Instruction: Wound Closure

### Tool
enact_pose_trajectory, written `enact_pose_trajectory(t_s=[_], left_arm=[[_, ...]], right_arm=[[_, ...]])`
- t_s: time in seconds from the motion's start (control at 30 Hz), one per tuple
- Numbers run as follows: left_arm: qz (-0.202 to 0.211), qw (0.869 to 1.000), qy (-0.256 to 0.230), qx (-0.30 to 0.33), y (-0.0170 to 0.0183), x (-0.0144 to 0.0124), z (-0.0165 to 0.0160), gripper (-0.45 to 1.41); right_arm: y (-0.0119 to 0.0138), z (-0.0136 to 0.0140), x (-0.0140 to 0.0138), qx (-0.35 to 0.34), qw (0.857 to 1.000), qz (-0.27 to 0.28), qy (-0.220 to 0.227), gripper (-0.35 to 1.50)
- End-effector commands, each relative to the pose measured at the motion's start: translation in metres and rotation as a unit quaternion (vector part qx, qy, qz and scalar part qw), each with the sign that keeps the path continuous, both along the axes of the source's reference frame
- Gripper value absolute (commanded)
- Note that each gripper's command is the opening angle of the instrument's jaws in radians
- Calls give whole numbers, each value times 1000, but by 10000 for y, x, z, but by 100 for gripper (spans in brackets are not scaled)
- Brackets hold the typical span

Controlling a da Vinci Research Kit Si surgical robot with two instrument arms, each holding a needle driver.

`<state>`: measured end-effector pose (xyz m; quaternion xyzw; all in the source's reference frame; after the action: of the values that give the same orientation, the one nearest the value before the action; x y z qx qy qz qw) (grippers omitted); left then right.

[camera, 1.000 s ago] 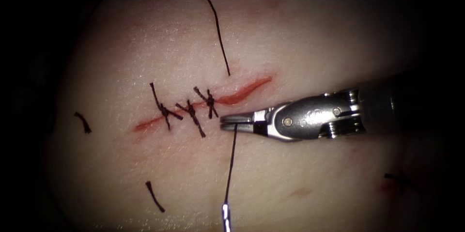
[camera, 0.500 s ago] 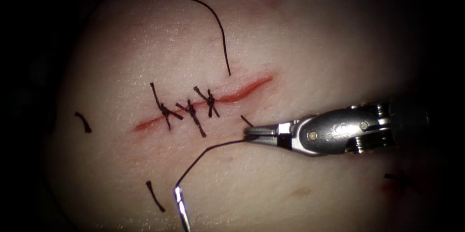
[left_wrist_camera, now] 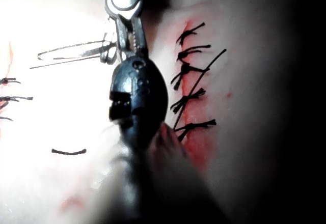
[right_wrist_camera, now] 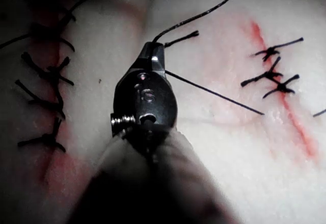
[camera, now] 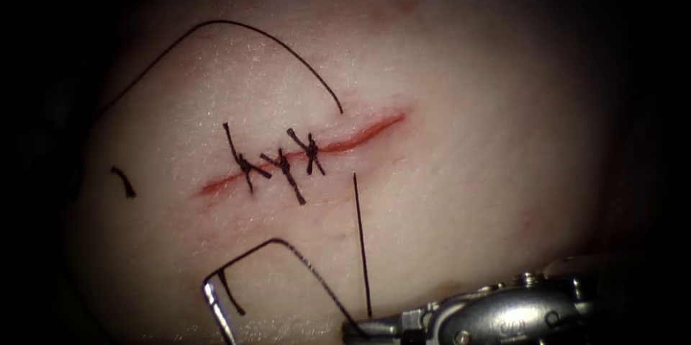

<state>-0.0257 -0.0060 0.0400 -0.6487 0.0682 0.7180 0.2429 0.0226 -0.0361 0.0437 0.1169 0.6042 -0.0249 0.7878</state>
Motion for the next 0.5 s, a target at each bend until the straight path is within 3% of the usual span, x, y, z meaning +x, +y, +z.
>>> enact_pose_trajectory(t_s=[0.03,0.13,0.2,0.37,0.5], left_arm=[[-2,1000,-3,-1,-4,-2,5,-45],[-16,1000,-1,-3,-11,15,-1,-45],[-29,1000,-1,-5,-17,29,-6,-45],[-68,997,27,-11,-33,88,-34,-45],[-72,997,33,-17,-26,93,-35,-45]], right_arm=[[-3,8,6,8,1000,5,-1,-23],[8,12,5,15,999,31,-4,83],[20,14,4,17,998,53,-12,123],[60,21,0,-7,996,87,-13,130],[85,52,25,-51,992,111,-21,132]])
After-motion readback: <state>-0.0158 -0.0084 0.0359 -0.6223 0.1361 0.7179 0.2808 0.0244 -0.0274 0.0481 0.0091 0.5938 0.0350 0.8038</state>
